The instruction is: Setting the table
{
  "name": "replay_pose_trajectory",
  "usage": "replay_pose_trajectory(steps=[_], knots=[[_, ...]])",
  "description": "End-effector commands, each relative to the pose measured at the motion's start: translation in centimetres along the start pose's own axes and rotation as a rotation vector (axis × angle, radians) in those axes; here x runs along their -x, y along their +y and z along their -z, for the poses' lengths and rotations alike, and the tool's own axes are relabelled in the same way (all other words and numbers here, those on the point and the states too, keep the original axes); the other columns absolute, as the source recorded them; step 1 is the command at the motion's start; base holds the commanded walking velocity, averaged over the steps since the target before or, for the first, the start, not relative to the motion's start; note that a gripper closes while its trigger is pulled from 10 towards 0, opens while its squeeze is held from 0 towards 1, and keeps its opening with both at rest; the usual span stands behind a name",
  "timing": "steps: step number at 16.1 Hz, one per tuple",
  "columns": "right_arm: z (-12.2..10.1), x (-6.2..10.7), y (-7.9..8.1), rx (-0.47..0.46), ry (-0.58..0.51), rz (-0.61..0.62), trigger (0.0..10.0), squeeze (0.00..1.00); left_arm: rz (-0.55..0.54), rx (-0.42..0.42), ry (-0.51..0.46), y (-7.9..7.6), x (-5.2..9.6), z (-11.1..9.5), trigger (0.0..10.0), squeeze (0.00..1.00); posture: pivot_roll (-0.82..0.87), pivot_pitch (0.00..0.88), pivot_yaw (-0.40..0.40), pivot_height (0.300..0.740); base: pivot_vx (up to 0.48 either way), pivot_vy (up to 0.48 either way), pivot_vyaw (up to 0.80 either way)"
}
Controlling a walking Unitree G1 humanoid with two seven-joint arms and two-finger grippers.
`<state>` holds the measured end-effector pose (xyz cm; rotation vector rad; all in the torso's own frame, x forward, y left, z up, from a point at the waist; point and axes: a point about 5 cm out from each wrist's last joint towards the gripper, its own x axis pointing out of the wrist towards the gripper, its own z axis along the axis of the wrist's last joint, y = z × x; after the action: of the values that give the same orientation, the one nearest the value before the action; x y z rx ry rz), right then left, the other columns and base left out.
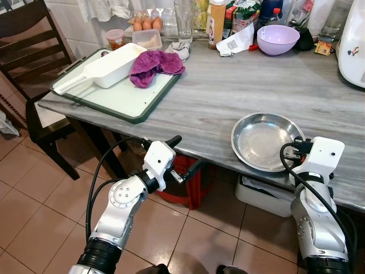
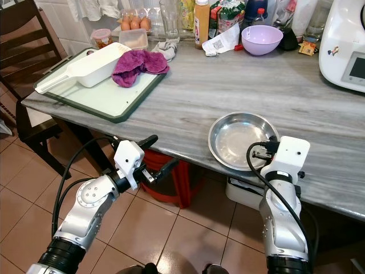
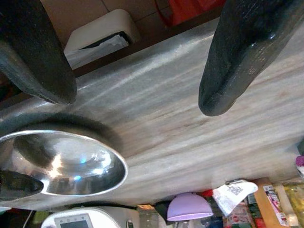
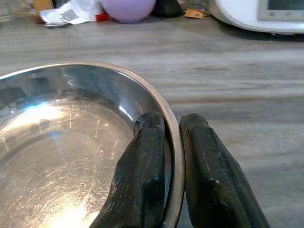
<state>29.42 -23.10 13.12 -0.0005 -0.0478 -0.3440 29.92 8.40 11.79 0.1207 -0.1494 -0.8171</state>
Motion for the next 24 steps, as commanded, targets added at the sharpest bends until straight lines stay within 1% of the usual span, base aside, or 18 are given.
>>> replay_pose_trajectory(steps=[1,3,4,6,7,8,10,13,16,21,23,24], knots=[[0.3,-0.1,-0.8,-0.02,0.029,0.054,10.0,0.0,-0.003,-0.009,0.009,0.1,0.1,0.2,10.0,1.0,-0.16,0.123,0.102,0.74,0.0,0.0,0.0],[0.3,-0.8,-1.2,-0.111,0.057,0.119,10.0,0.0,-0.017,-0.019,0.005,0.3,-0.1,0.0,10.0,1.0,-0.16,0.121,0.103,0.74,0.0,0.0,0.0],[0.0,-1.4,-1.4,-0.182,0.06,0.16,10.0,0.0,-0.022,-0.021,0.005,0.4,-0.2,0.0,10.0,1.0,-0.16,0.117,0.104,0.74,0.0,0.0,0.0],[-0.7,-2.1,-1.5,-0.228,0.039,0.185,10.0,0.0,-0.031,-0.027,0.006,0.5,-0.2,0.0,10.0,1.0,-0.16,0.117,0.103,0.74,0.0,0.0,0.0],[-0.9,-2.6,-1.3,-0.225,0.039,0.177,10.0,0.08,-0.033,-0.029,0.007,0.5,-0.2,0.0,10.0,1.0,-0.15,0.115,0.103,0.74,0.0,0.0,0.0],[-0.9,-2.8,-1.1,-0.216,0.047,0.17,10.0,1.0,-0.034,-0.03,0.007,0.5,-0.2,0.0,10.0,1.0,-0.15,0.115,0.103,0.74,0.0,0.0,0.0],[-0.9,-3.2,-0.5,-0.215,0.053,0.153,10.0,1.0,-0.034,-0.032,0.006,0.6,-0.2,0.0,10.0,1.0,-0.15,0.114,0.105,0.74,0.0,0.0,0.0],[-0.6,-4.3,1.2,-0.201,0.089,0.073,10.0,1.0,-0.032,-0.041,0.007,0.7,-0.2,-0.1,10.0,1.0,-0.14,0.115,0.107,0.74,0.0,0.0,0.0],[-0.8,-4.8,1.8,-0.206,0.081,0.057,10.0,1.0,-0.037,-0.045,0.011,0.8,-0.1,0.0,10.0,1.0,-0.14,0.115,0.107,0.74,0.0,0.0,0.0],[-0.8,-5.2,2.0,-0.2,0.074,0.043,10.0,1.0,-0.038,-0.045,0.015,0.7,0.1,0.0,10.0,1.0,-0.13,0.122,0.107,0.74,0.0,0.0,0.0],[-1.0,-5.4,2.2,-0.18,0.063,0.018,10.0,1.0,-0.037,-0.046,0.016,0.7,0.0,0.0,10.0,1.0,-0.13,0.122,0.107,0.74,0.0,0.0,0.0],[-1.2,-5.3,2.6,-0.118,0.053,-0.022,10.0,1.0,-0.037,-0.047,0.015,0.8,0.1,-0.1,10.0,1.0,-0.13,0.126,0.112,0.74,0.0,0.0,0.0]])
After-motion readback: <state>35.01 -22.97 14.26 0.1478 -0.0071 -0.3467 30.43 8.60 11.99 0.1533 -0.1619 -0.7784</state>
